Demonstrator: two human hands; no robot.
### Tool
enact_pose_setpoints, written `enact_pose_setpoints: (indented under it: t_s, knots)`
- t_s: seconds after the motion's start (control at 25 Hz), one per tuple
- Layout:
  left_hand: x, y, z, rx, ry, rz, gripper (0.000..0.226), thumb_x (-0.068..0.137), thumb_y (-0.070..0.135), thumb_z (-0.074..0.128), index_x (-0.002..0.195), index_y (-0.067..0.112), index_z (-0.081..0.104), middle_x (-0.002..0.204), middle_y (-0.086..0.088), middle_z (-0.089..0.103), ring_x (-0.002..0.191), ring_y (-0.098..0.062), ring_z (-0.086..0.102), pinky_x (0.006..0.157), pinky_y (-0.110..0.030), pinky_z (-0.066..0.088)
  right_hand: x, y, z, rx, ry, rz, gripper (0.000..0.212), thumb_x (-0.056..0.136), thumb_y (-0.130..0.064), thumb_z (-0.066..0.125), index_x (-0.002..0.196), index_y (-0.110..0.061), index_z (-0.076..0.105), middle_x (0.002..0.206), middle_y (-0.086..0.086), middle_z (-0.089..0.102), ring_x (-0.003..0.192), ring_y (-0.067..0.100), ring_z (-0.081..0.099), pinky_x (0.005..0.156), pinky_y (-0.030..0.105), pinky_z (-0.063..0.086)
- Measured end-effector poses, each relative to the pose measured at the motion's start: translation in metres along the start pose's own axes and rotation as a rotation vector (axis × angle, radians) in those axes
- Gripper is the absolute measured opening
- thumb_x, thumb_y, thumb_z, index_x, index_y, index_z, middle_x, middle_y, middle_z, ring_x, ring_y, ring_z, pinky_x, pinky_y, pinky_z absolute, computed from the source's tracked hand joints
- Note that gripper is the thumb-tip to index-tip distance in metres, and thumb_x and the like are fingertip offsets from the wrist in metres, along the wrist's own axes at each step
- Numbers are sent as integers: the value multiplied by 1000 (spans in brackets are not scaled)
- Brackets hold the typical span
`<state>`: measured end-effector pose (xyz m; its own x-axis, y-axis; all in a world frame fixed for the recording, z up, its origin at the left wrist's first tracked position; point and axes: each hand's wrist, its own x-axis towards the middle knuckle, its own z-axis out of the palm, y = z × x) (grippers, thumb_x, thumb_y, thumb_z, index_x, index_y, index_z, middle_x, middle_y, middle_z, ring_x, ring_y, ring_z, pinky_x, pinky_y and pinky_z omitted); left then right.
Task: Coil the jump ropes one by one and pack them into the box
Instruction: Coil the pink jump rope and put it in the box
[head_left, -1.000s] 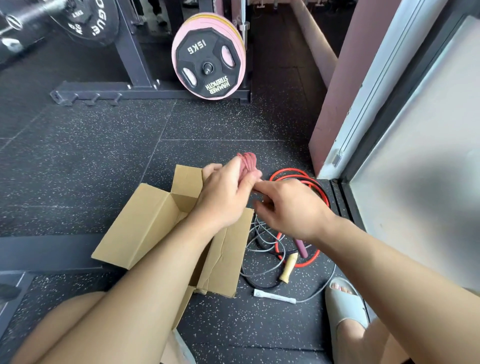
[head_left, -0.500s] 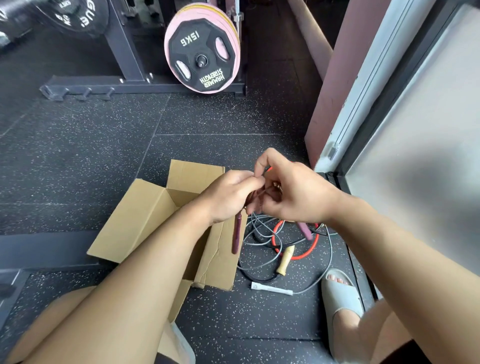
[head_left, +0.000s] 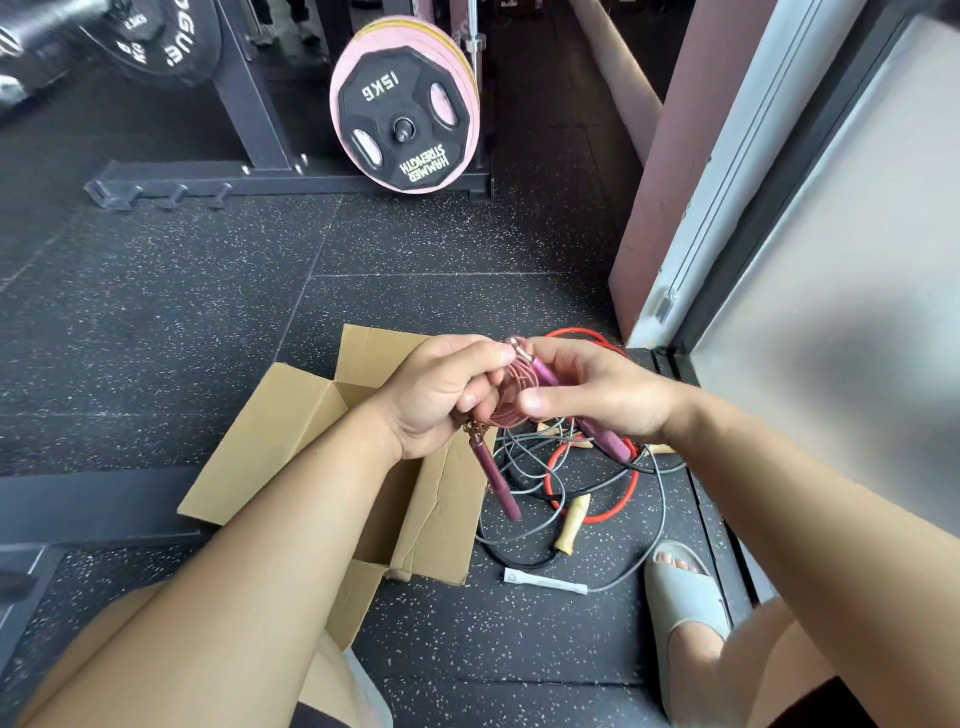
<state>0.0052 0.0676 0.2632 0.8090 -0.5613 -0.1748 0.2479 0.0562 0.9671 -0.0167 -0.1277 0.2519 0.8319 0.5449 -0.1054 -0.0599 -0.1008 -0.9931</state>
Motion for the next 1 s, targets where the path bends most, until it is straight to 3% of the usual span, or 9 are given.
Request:
enact_pose_setpoints:
  t_s: [0.08, 0.16, 0.28, 0.36, 0.48, 0.56, 0.64, 0.88, 1.0]
  knots:
    - [0, -2, 4, -26, 33, -1, 27, 88, 23, 66, 71, 8, 51, 42, 5, 42, 44, -11, 46, 52, -23, 40, 5, 3, 8, 20, 3, -11, 28, 84, -7, 66, 110, 2, 60, 103, 18, 68, 93, 28, 62, 86, 39, 46]
    - [0, -2, 7, -50, 33, -16, 23, 85, 28, 66, 76, 9, 56, 51, 2, 49, 50, -11, 50, 54, -21, 45, 6, 1, 8, 47, 43, 30, 20, 80, -5, 60, 97, -12, 66, 94, 10, 66, 85, 27, 61, 84, 45, 47]
    - [6, -4, 4, -19, 57, -39, 12, 85, 17, 68, 92, 8, 64, 75, -6, 62, 69, -18, 59, 70, -31, 53, 9, 2, 3, 28, 187, 103, 23, 70, -6, 60, 85, -21, 69, 82, 7, 65, 74, 22, 63, 65, 32, 54]
    - [11, -10, -4, 193, 98, 0, 14, 90, 2, 66, 103, 8, 66, 89, -7, 68, 83, -19, 62, 81, -35, 54, 13, 6, 4, 56, 277, 129, 22, 65, -7, 62, 80, -22, 68, 74, 6, 64, 64, 17, 60, 55, 27, 49]
    - [14, -16, -12, 451, 169, 39, 18, 91, 0, 62, 102, 13, 67, 90, -3, 71, 80, -15, 65, 72, -33, 57, 21, 17, 9, 119, 337, 144, 26, 70, -6, 67, 95, -13, 66, 73, 3, 63, 63, 14, 58, 54, 26, 46]
    - [13, -17, -18, 459, 216, 15, 13, 95, 4, 59, 104, 12, 64, 90, -4, 72, 78, -15, 67, 61, -25, 57, 29, 21, 12, 152, 315, 172, 32, 80, -9, 69, 111, -9, 66, 82, 3, 67, 73, 14, 63, 60, 28, 51]
    - [14, -20, -29, 421, 258, -4, 13, 98, 6, 57, 109, 9, 63, 95, -8, 73, 84, -19, 70, 67, -29, 60, 39, 21, 17, 161, 305, 186, 39, 83, -15, 73, 119, -3, 61, 89, 5, 68, 77, 17, 64, 61, 29, 54]
    - [3, -38, -88, 299, 385, -138, 19, 97, 6, 60, 114, 6, 68, 102, -14, 74, 92, -25, 71, 90, -42, 57, 91, 29, 53, 96, 347, 161, 24, 89, -15, 74, 105, -20, 56, 76, 1, 68, 56, 13, 62, 47, 24, 51]
    - [11, -51, -128, 286, 458, -246, 16, 96, 7, 61, 110, 5, 69, 103, -15, 72, 89, -22, 70, 85, -35, 59, 132, 47, 74, 139, 408, 219, 20, 91, -13, 72, 98, -22, 55, 75, 3, 68, 47, 8, 62, 42, 20, 48]
